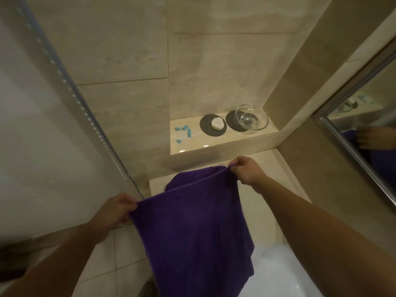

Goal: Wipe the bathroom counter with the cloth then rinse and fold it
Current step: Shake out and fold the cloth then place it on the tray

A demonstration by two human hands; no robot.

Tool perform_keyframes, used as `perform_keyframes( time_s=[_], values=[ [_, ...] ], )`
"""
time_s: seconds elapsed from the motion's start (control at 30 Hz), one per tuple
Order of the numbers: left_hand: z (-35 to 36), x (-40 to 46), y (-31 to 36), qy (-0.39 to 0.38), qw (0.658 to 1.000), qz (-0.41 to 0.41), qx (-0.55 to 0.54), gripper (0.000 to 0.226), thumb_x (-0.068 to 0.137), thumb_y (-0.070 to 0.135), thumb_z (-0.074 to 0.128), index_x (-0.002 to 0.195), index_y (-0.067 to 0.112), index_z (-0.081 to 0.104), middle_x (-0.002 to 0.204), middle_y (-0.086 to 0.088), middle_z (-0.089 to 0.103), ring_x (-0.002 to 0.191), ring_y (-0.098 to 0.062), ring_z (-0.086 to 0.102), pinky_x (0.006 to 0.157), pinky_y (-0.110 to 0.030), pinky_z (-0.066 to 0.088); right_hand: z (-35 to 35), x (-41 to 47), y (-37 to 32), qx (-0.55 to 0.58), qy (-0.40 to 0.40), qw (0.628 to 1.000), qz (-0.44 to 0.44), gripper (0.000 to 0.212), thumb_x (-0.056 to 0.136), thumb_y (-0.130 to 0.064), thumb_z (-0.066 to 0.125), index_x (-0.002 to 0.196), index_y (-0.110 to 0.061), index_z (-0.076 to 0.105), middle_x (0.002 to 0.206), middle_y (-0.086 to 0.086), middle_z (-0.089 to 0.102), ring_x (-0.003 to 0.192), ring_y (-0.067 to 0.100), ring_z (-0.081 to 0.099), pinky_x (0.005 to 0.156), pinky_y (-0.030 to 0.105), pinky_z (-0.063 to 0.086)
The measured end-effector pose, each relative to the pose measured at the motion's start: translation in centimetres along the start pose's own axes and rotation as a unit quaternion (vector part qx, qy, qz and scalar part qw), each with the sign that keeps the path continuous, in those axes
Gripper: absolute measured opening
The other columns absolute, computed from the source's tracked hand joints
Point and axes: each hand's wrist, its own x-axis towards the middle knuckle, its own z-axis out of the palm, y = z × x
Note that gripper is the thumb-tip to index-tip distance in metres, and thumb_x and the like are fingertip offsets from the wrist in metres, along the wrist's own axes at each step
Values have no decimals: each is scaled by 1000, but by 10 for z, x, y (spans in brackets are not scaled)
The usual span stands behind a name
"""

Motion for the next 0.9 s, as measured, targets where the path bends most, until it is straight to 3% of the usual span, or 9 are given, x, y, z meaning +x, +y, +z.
perform_keyframes(
  time_s=[0.1,0.2,0.33,0.57,0.63,0.73,0.9],
  values=[
    [3,21,-7,2,1000,-23,-6,8,92,-2,59,88,3,62,86,-20,64,77,-30,58,69,-35,45,14,29,6,-5,6,1000,19,18,93,-8,56,82,-20,62,87,5,65,83,24,60,72,37,50],
    [7,38,-10,14,999,-34,-37,12,94,-2,57,85,7,60,87,-20,62,76,-28,57,72,-37,45,25,49,14,-2,21,999,36,15,93,-11,59,82,-21,63,84,5,65,85,26,61,78,41,52],
    [16,49,-11,22,993,-47,-105,14,96,-1,53,87,8,59,88,-18,63,75,-28,61,75,-39,49,34,65,21,-17,37,998,45,8,96,-17,59,98,-17,66,99,8,69,96,27,63,83,35,48],
    [23,36,-10,-145,962,-135,-188,14,88,7,64,80,17,69,94,-8,68,96,-33,63,90,-62,53,49,74,22,-107,40,993,-11,9,96,-16,59,95,-23,62,91,-2,61,86,18,53,79,25,36],
    [22,35,-11,-161,957,-152,-186,16,87,7,66,76,19,69,96,-8,64,96,-32,60,89,-53,54,50,76,22,-110,36,993,-7,10,97,-14,58,95,-24,61,93,-1,61,86,18,54,79,25,38],
    [18,35,-11,-174,957,-177,-154,17,85,7,68,74,19,68,89,-5,59,85,-24,55,72,-35,47,48,77,22,-101,34,994,-3,10,95,-11,58,93,-20,63,94,0,62,90,20,58,81,23,38],
    [14,35,-5,-138,975,-147,-92,19,84,7,67,71,21,66,74,2,60,73,-15,51,65,-30,34,44,72,20,-93,24,995,14,9,95,-13,57,95,-20,63,95,2,62,89,21,56,78,26,39]
  ],
)
